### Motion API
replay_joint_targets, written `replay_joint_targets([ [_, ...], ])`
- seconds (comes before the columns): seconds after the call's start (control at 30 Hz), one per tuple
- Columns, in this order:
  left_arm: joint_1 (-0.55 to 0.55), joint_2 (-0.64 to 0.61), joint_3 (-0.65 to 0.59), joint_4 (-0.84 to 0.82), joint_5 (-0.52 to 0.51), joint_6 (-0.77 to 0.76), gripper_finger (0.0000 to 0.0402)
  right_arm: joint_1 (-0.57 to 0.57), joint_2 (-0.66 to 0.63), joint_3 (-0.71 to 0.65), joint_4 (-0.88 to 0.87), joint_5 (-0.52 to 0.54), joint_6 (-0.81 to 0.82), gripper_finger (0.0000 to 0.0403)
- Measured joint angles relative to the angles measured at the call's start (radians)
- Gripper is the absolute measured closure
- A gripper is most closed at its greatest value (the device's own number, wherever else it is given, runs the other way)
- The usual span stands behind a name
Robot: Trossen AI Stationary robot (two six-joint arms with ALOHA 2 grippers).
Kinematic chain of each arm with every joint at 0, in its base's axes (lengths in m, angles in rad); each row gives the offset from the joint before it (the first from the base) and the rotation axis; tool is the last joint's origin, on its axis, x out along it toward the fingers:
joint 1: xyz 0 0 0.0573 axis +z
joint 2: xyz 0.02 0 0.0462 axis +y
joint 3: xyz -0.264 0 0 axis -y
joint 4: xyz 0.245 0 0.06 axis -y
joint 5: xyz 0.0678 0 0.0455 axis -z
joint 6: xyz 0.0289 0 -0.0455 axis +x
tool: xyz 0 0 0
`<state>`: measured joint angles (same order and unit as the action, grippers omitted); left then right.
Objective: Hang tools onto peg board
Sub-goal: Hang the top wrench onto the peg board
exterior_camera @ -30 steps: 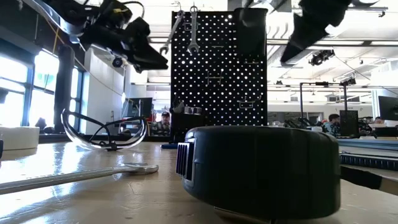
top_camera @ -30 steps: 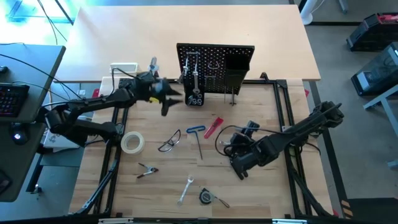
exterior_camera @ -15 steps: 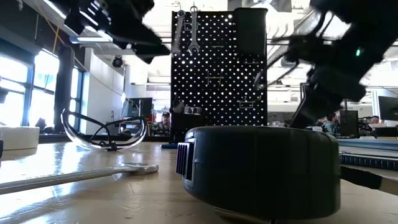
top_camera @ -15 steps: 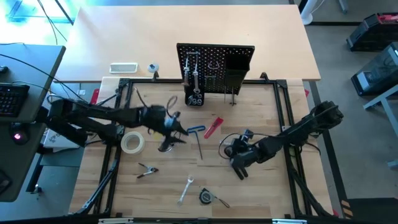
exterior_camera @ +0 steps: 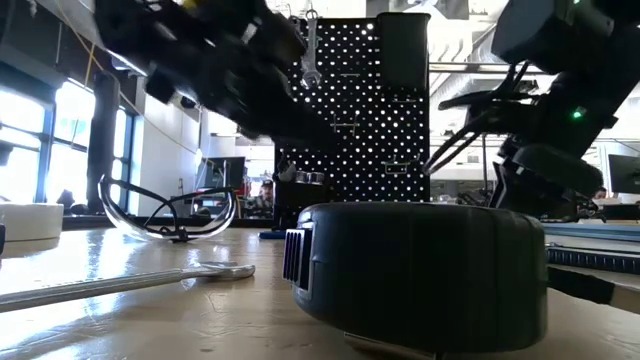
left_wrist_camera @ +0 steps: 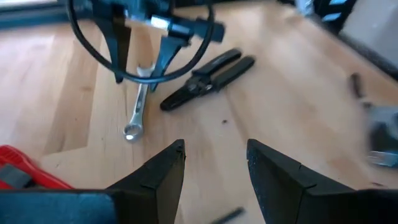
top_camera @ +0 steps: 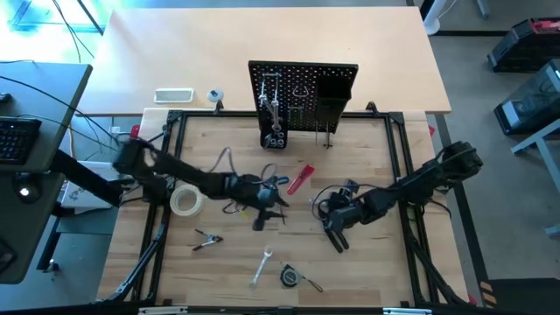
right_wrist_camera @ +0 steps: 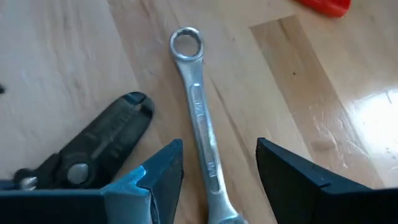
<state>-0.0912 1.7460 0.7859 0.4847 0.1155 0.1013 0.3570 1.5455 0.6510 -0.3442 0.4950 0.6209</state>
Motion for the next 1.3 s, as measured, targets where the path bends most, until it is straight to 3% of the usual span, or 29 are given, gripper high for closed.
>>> replay_joint_targets([
  [0.2,0.02,0.153,0.115,-0.004,-0.065,0.0,0.0236,-0.047,0.0,0.0,-0.002,-0.05,-0.06,0.0247],
  [0.43,0.057,0.237,0.182,-0.023,-0.084,-0.004,0.0236,-0.097,0.0,0.0,0.009,-0.131,-0.107,0.0301],
  [0.77,0.066,0.265,0.208,-0.024,-0.083,0.004,0.0236,-0.151,0.04,0.0,0.177,-0.259,-0.182,0.0329],
  [1.3,0.066,0.266,0.207,-0.074,-0.082,-0.003,0.0236,-0.159,0.095,0.0,0.381,-0.272,-0.203,0.0362],
])
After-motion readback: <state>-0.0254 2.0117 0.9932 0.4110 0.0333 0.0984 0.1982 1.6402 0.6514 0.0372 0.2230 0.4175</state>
